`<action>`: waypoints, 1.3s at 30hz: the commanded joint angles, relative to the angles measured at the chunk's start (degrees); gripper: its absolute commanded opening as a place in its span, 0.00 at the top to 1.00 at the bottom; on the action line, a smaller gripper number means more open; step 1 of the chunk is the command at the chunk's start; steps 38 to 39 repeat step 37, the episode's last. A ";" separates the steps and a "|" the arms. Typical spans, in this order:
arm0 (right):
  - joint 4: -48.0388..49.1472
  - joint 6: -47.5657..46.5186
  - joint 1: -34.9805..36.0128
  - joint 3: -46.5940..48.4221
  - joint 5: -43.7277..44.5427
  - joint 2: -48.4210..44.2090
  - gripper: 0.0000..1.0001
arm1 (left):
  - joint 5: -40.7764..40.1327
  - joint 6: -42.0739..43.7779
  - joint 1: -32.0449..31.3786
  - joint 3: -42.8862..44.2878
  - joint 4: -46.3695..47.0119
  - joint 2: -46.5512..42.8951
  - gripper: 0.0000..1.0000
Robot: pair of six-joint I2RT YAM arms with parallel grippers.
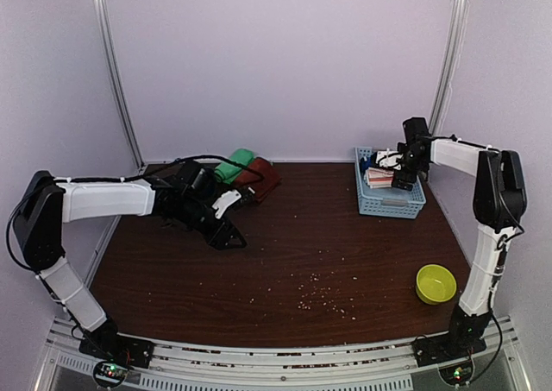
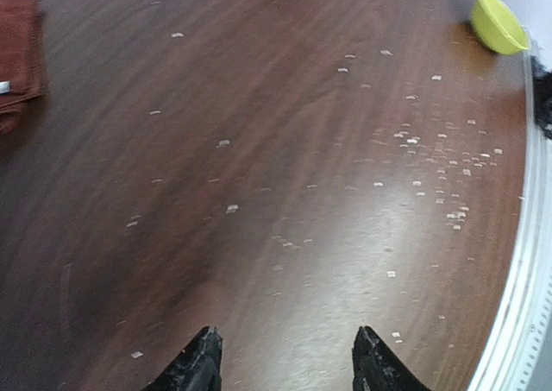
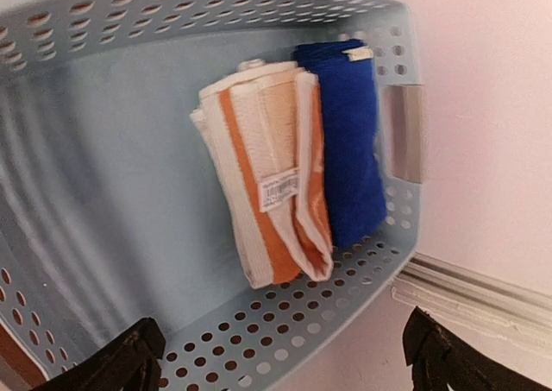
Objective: Roll the towels
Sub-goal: Reset both arms
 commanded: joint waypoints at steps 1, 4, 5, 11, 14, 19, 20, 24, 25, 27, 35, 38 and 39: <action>8.72 18.35 -0.05 -1.92 0.59 -10.57 0.00 | -14.44 -3.14 1.51 5.74 -3.37 -4.13 0.45; 13.59 36.27 -0.13 -4.70 0.84 -16.64 0.00 | -26.88 -4.66 1.86 9.44 -3.78 -7.02 0.39; 14.72 41.85 -0.14 -5.80 0.83 -18.55 0.00 | -31.12 -5.18 1.93 10.62 -3.56 -7.96 0.33; 14.78 67.52 -0.04 -9.71 -7.90 -26.45 0.00 | -51.08 -4.31 2.38 16.69 0.85 -10.81 0.13; 13.49 73.95 -0.05 -10.32 -10.48 -30.57 0.00 | -55.41 -2.90 2.58 17.95 4.19 -12.28 0.05; 16.02 78.36 -0.05 -12.31 -11.06 -40.10 0.00 | -55.64 -0.61 2.92 19.16 7.43 -15.34 0.03; 15.49 78.32 -0.05 -11.63 -10.39 -41.39 0.00 | -55.47 -0.84 2.87 20.77 6.67 -15.26 0.03; 13.74 78.65 -0.05 -10.28 -7.29 -44.52 0.00 | -59.39 -3.43 2.94 26.11 1.95 -13.77 0.03; 14.14 78.77 -0.05 -11.21 -7.26 -45.11 0.00 | -61.05 -4.19 2.98 25.88 1.56 -13.66 0.02; 16.38 79.79 -0.05 -14.97 -6.52 -46.46 0.00 | -63.34 -6.33 3.01 21.78 3.49 -15.00 0.02; 19.66 78.43 -0.01 -22.53 -7.37 -47.09 0.00 | -62.73 -6.23 3.03 11.53 11.58 -20.55 0.02; 19.27 78.45 -0.05 -21.37 -7.19 -46.85 0.00 | -63.40 -6.19 3.01 11.40 11.70 -20.24 0.02; 19.27 78.45 -0.05 -21.37 -7.19 -46.85 0.00 | -63.40 -6.19 3.01 11.40 11.70 -20.24 0.02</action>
